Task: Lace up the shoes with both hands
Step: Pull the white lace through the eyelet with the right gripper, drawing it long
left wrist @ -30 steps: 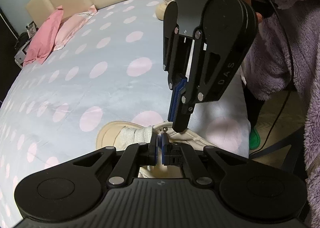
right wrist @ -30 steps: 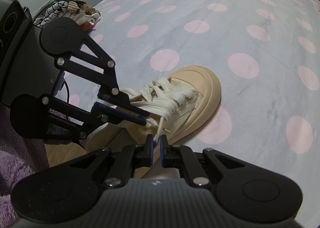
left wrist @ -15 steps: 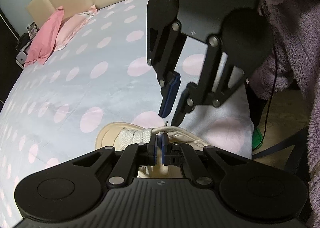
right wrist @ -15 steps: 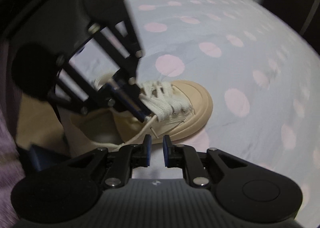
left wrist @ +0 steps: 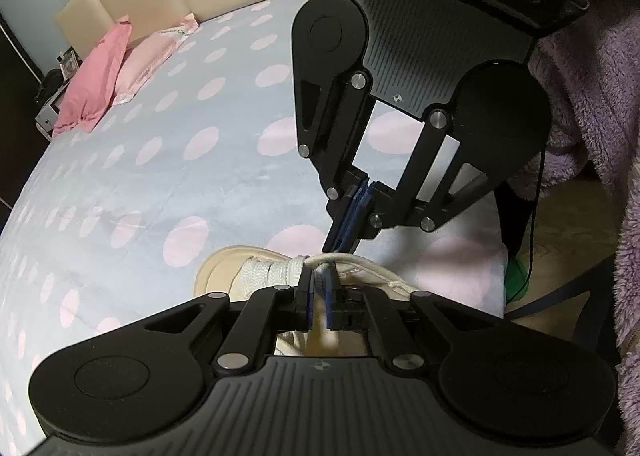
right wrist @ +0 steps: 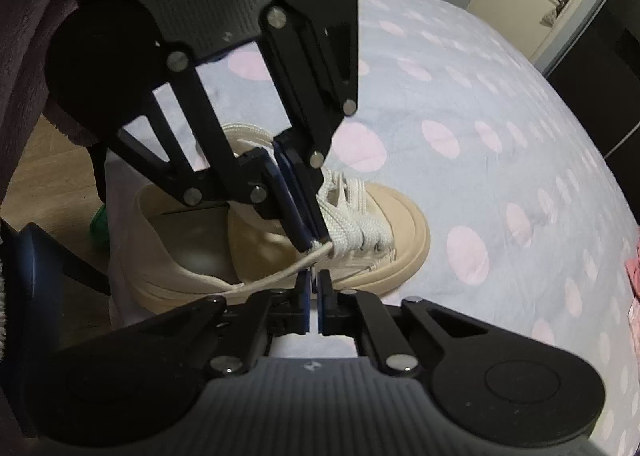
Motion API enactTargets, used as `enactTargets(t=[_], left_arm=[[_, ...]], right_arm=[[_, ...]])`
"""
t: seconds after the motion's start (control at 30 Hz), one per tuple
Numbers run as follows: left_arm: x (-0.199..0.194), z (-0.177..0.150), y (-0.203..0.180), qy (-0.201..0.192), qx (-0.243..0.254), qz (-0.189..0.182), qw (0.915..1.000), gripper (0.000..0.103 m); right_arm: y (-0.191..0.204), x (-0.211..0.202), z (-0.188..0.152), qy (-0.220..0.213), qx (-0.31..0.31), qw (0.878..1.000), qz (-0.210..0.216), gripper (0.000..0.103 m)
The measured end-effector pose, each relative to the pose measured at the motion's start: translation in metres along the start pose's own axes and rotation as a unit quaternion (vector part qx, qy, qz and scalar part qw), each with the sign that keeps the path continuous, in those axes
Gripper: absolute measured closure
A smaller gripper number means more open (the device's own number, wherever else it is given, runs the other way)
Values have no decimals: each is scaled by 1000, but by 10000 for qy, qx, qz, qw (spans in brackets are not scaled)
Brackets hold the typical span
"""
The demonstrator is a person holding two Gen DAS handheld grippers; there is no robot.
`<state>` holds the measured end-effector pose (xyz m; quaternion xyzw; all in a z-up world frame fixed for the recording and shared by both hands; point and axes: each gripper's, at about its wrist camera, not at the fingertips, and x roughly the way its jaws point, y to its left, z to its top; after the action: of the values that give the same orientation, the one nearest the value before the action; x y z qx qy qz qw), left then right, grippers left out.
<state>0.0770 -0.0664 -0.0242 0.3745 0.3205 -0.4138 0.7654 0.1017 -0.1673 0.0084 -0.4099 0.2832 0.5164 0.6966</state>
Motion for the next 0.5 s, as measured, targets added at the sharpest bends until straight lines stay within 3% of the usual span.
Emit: enactTargets(t=[0.27, 0.5], left_arm=[[-33, -12, -2, -158, -362, 435, 9983, 88], [-60, -28, 2, -178, -816, 972, 9918, 77]], right_arm=[[-9, -9, -8, 261, 384, 9986, -238, 100], [-15, -28, -27, 512, 805, 9934, -630, 100]])
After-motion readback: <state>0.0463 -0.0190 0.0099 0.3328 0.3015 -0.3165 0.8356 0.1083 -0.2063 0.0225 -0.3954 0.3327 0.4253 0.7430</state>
